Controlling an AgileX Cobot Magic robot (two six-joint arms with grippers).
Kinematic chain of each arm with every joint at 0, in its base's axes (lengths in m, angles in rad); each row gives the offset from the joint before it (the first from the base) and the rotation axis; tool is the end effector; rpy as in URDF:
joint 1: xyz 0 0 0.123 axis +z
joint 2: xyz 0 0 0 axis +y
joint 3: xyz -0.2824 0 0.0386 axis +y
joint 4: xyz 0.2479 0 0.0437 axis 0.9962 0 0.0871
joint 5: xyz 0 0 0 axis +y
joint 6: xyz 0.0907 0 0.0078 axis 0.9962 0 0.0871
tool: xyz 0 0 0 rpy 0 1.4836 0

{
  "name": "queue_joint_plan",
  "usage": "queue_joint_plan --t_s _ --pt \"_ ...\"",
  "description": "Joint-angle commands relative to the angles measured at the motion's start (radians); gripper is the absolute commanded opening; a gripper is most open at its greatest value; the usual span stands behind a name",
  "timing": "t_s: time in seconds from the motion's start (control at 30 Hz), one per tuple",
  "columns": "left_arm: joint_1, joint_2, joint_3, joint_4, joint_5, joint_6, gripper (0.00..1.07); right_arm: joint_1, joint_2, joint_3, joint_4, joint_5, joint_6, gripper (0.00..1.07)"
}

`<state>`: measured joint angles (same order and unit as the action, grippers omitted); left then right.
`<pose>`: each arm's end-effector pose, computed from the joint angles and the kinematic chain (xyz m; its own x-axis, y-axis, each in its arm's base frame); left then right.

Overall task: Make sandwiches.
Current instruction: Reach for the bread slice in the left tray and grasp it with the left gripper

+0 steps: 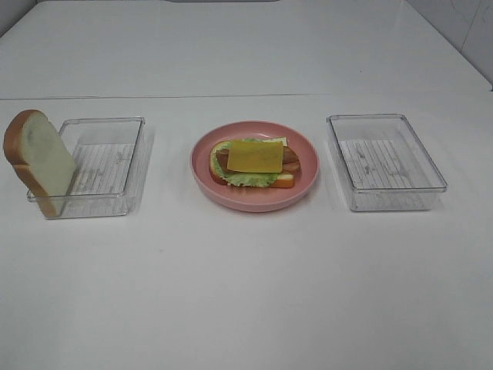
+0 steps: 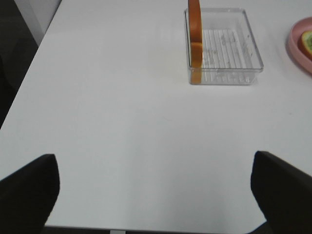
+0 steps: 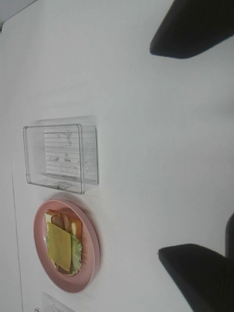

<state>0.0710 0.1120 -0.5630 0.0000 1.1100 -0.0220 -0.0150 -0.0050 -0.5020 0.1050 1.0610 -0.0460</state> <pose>0.0042 0.0003 0.2909 -0.5381 -0.0603 -0.8407 -0.0828 0.9964 -0.0185 -0.0060 0.0084 0.2780 -0.4482 0.0121 -0.8938 -0.0644 0.9969 0.0458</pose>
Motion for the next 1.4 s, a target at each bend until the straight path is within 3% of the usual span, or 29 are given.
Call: queue_joint_plan --t_s 0.03,0.2,0.23,0.27,0.33,0.47,0.5,0.67,0.73,0.8,0.9,1.2,1.4 --pt "-0.002 0.089 -0.053 0.029 0.015 0.009 1.01 -0.001 -0.023 0.003 -0.001 -0.011 -0.016 0.98" --pt "-0.002 0.353 -0.223 0.045 0.039 -0.022 1.01 -0.001 -0.023 0.003 -0.001 -0.011 -0.016 0.98" --pt "-0.002 0.353 -0.223 0.045 0.039 -0.022 1.01 -0.001 -0.023 0.003 -0.001 -0.011 -0.016 0.98" --pt "-0.002 0.467 -0.286 0.047 0.072 -0.022 1.01 -0.001 -0.023 0.003 -0.001 -0.011 -0.016 0.98" --pt "-0.002 0.515 -0.311 0.047 0.083 -0.022 1.01 -0.001 -0.023 0.003 -0.001 -0.011 -0.016 0.98" --pt "-0.002 0.800 -0.467 0.054 0.165 -0.080 1.01 -0.001 -0.023 0.003 -0.001 -0.011 -0.016 0.98" --pt "-0.002 0.800 -0.467 0.054 0.165 -0.080 1.01 -0.001 -0.023 0.003 -0.001 -0.011 -0.016 0.98" --pt "-0.002 1.078 -0.648 0.045 0.164 -0.073 1.01 -0.001 -0.023 0.003 -0.001 -0.011 -0.016 0.98" --pt "-0.002 1.114 -0.675 0.039 0.164 -0.067 1.01 -0.001 -0.023 0.003 -0.001 -0.011 -0.016 0.98" --pt "-0.003 1.238 -0.767 0.015 0.164 -0.032 1.01 -0.001 -0.023 0.003 -0.001 -0.011 -0.016 0.98" --pt "-0.003 1.335 -0.835 -0.012 0.164 -0.033 1.01 -0.001 -0.023 0.003 -0.001 -0.011 -0.016 0.98" --pt "-0.073 1.586 -0.878 0.005 0.108 -0.087 1.01 -0.001 -0.023 0.003 -0.001 -0.011 -0.016 0.98" --pt "-0.109 1.659 -0.879 0.010 0.049 -0.097 1.01 -0.001 -0.023 0.003 -0.001 -0.011 -0.016 0.98"
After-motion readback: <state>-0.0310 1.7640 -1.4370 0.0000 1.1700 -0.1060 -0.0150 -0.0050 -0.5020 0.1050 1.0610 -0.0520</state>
